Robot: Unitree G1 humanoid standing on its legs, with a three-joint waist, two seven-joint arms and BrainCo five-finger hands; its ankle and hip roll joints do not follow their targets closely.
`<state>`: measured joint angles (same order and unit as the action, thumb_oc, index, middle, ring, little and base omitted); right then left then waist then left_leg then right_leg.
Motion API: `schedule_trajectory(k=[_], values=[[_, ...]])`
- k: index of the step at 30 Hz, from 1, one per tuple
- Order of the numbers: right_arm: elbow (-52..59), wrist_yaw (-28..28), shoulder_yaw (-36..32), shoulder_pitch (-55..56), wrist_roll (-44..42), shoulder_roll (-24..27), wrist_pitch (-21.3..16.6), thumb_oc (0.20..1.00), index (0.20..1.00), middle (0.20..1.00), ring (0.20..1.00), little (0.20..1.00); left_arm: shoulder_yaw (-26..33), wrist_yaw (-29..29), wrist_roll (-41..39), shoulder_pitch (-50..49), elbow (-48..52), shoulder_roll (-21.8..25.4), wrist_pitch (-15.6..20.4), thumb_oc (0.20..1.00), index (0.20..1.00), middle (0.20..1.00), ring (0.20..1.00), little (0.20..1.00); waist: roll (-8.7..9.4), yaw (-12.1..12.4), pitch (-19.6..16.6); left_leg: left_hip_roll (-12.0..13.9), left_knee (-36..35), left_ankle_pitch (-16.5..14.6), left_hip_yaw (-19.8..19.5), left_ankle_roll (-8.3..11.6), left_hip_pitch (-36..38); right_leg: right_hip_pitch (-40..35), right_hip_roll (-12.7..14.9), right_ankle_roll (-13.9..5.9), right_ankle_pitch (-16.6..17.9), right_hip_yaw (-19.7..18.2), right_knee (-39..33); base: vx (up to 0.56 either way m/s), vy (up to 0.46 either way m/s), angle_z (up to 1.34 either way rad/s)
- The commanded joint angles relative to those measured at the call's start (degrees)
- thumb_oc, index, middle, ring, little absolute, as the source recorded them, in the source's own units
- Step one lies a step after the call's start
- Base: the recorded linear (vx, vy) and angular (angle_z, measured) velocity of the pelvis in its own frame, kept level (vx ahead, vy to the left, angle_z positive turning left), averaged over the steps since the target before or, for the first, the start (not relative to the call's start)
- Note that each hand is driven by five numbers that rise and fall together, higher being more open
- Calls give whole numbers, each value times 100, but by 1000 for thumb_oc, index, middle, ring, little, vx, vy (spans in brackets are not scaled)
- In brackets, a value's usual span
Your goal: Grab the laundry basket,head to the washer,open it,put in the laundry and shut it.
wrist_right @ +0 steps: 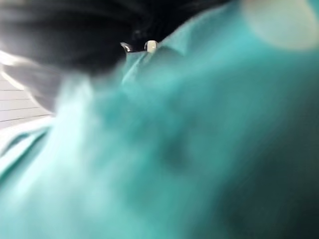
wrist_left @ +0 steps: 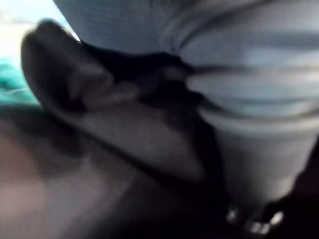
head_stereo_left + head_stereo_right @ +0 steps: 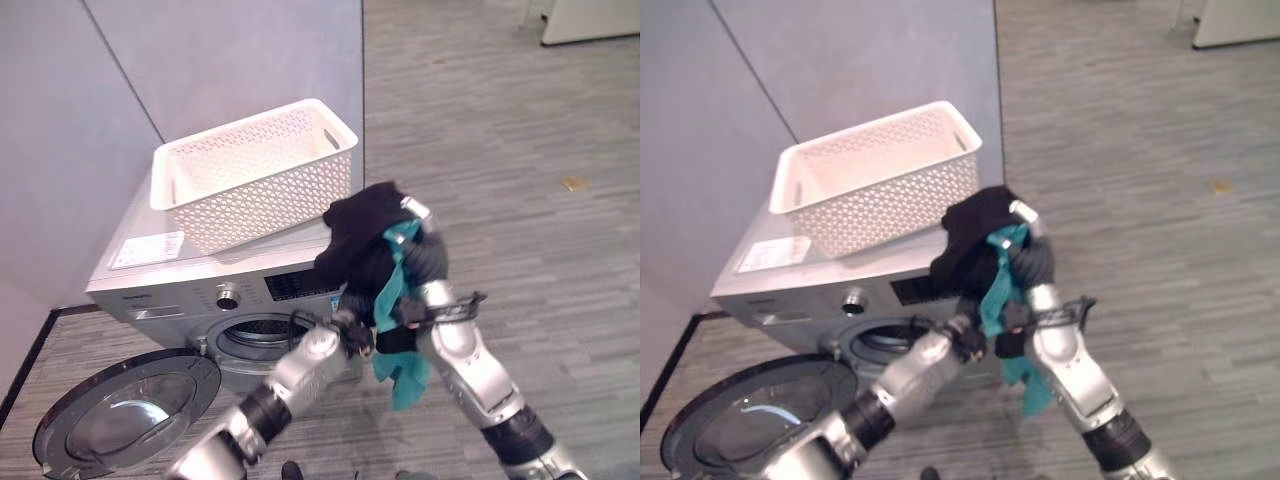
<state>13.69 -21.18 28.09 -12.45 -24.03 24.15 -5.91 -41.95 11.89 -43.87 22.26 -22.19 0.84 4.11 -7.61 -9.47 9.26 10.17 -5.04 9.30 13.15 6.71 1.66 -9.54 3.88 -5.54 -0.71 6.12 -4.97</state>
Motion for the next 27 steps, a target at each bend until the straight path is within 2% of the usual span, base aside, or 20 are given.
schedule_trajectory(k=[1, 14, 16, 17, 18, 21, 23, 27], values=[[457, 17, -201, -585, -180, -377, -479, 200, 200, 200, 200, 200, 92, 174, 165, 768, -136, -250, 540, 200, 200, 200, 200, 200, 406, 110, -208, 365, 272, 3, 44, 210, -268, 134, 57, 167, -437, 15, 99, 3, -7, -5], [521, 119, -50, -262, -56, -76, -585, 200, 200, 200, 200, 200, 171, 432, 411, 188, -140, -180, 874, 200, 200, 200, 200, 200, 533, 200, -184, 411, 87, 67, 191, 200, -236, 186, -12, 159, -359, -51, 13, -10, -5, -3], [550, 247, -81, -182, 15, 31, -604, 200, 200, 200, 200, 200, 412, 366, 413, 135, -201, -18, 870, 200, 200, 200, 200, 200, 535, 190, -200, 420, 74, 66, 235, 207, -211, 201, -15, 143, -366, -62, 4, -1, 3, -7], [552, 248, -80, -180, 15, 32, -603, 278, 278, 278, 278, 278, 413, 365, 413, 134, -201, -18, 870, 200, 200, 200, 200, 200, 534, 190, -201, 421, 73, 66, 237, 208, -209, 201, -16, 143, -366, -63, 5, 0, 0, 0], [669, 389, -164, 7, 134, 146, -659, 1000, 1000, 1000, 1000, 1000, 656, 358, 418, 37, -257, 86, 912, 200, 200, 200, 200, 200, 531, 174, -221, 434, 67, 61, 279, 215, -173, 197, -15, 131, -380, -60, -2, 0, 0, 0], [742, 556, -269, 182, 222, 251, -733, 1000, 1000, 1000, 1000, 1000, 816, 335, 439, -23, -270, 124, 967, 200, 200, 200, 200, 200, 527, 160, -246, 451, 64, 55, 305, 221, -145, 192, -17, 119, -402, -55, -3, 12, -6, -4], [814, 685, -653, 550, 191, 366, -904, 1000, 1000, 1000, 1000, 1000, 1121, 311, 524, -201, -265, 190, 1024, 200, 200, 200, 200, 200, 539, 104, -272, 469, 66, 27, 371, 226, -94, 195, -2, 91, -437, -46, -3, 30, -7, -12], [832, 859, -965, 807, -6, 411, -1013, 1000, 1000, 1000, 1000, 1000, 1346, 260, 558, -480, -175, 317, 1030, 200, 200, 200, 200, 200, 551, 96, -297, 461, 73, 2, 400, 225, -47, 182, 11, 77, -446, -41, -3, 27, -6, -7]])
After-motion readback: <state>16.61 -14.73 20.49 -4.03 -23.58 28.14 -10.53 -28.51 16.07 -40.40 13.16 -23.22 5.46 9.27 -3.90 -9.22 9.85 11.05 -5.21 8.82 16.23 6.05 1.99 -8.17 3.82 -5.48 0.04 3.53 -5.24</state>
